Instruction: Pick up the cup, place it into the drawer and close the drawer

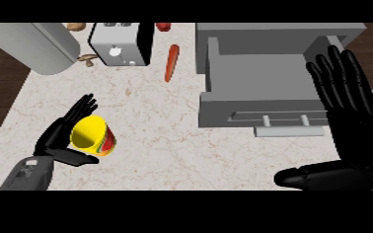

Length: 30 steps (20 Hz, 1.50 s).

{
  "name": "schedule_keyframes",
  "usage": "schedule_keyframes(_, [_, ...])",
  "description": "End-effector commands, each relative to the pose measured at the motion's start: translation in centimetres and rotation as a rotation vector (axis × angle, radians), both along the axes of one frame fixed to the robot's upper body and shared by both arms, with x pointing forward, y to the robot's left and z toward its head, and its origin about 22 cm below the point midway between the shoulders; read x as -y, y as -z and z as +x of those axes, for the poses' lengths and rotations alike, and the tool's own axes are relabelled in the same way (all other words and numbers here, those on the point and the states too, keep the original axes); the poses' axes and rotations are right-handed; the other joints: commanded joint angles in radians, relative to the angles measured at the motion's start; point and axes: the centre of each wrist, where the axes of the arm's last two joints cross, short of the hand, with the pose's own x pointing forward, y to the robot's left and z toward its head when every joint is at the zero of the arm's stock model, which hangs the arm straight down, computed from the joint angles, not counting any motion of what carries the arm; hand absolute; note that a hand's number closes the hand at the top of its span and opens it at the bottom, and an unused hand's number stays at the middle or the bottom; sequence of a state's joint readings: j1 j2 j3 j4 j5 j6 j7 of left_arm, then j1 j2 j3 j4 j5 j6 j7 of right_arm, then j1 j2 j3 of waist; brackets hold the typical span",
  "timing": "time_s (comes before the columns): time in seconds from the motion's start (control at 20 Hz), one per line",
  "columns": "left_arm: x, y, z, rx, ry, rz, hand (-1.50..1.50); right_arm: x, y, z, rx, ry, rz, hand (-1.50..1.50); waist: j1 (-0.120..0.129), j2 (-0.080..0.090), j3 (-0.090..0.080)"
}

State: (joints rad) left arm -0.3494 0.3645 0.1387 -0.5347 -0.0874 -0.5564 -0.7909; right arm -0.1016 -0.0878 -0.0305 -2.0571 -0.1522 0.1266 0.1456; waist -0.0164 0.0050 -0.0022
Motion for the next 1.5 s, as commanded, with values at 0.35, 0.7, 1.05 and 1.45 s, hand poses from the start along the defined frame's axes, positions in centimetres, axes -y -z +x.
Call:
schedule_keyframes(0.35, [1.1,1.3,0.2,0.042,0.105,-0.196,-1.50,-0.4,-0.7,1.0,0.012,-0.007,-0.007,-1.50,-0.002,0.004,-0.002])
schedule_keyframes(0.7, [2.3,2.4,-0.4,0.010,0.113,-0.239,-1.50,-0.4,-0.2,0.1,0.017,0.012,0.013,-1.50,-0.001,0.001,0.000])
schedule_keyframes(1.05, [3.6,2.9,-0.3,-0.040,0.203,-0.366,-1.50,-0.5,-0.9,-0.1,-0.014,-0.004,-0.008,-1.50,-0.003,0.001,-0.002])
schedule_keyframes(1.45, [4.9,3.1,-0.6,0.033,0.227,-0.415,1.50,0.7,-0.7,-0.7,0.011,0.010,0.008,-1.50,-0.004,0.001,-0.002])
